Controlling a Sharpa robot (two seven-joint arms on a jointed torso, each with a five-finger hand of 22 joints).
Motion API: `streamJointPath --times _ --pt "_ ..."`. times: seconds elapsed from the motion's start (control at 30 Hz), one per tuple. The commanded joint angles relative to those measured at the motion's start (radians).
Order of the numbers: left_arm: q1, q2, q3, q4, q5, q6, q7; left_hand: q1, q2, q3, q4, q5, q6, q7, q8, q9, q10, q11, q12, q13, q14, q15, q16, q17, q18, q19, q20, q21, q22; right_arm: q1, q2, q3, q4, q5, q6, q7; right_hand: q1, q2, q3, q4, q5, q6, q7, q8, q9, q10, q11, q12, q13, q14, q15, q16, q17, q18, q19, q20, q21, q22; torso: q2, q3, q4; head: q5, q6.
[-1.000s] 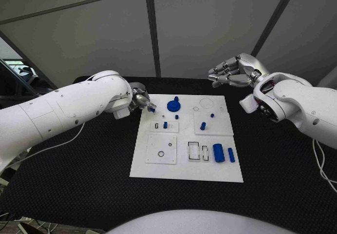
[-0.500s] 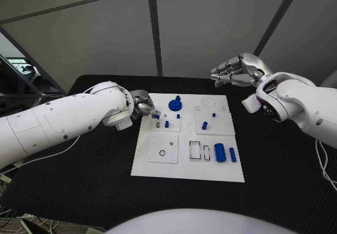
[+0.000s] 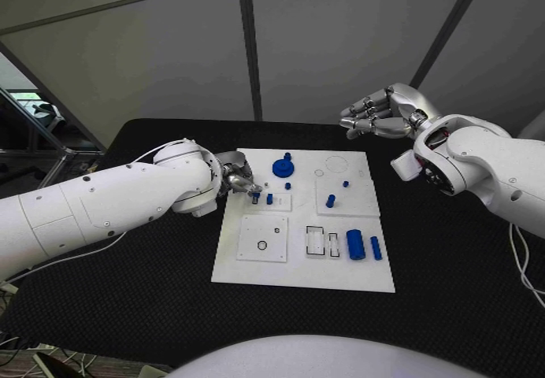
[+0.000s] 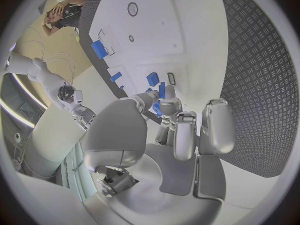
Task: Assemble the parts on the task board
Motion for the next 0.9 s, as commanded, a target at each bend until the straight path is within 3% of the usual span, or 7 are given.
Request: streamJointPath --times 0.03,0.9 --pt "0.000 0.004 -0.001 -0.001 -0.076 0.012 -0.010 -0.008 0.000 0.139 -0.133 0.004 0.000 -0.005 0.006 0.002 0.013 -0.005 0.005 0.001 0.097 -0.007 0.005 0.232 -0.005 0.005 -0.001 0.004 0.071 0.001 0.001 0.000 0.000 -0.001 0.007 0.005 -0.007 0.007 -0.007 0.000 0.005 0.000 0.002 -0.003 0.002 -0.007 -0.001 0.006 -0.001 0.001 0.003 -0.005 -0.001 0.005 0.007 0.002 -0.004 -0.002 0.000 -0.0002 -0.0007 -0.002 -0.002" --pt "-0.001 0.024 -0.009 -0.020 -0.117 0.072 -0.019 -0.015 -0.002 0.149 -0.139 0.009 0.001 -0.006 0.010 0.004 0.017 -0.006 0.010 0.006 0.097 -0.008 0.006 0.232 -0.005 0.007 -0.002 0.006 0.073 0.001 0.004 0.000 -0.001 -0.003 0.009 0.006 -0.007 0.007 -0.008 0.000 0.006 0.001 0.002 -0.002 0.002 -0.007 -0.001 0.007 -0.001 0.002 0.003 -0.005 -0.002 0.005 0.008 0.002 -0.005 -0.002 0.000 -0.0001 0.0007 -0.003 -0.007"
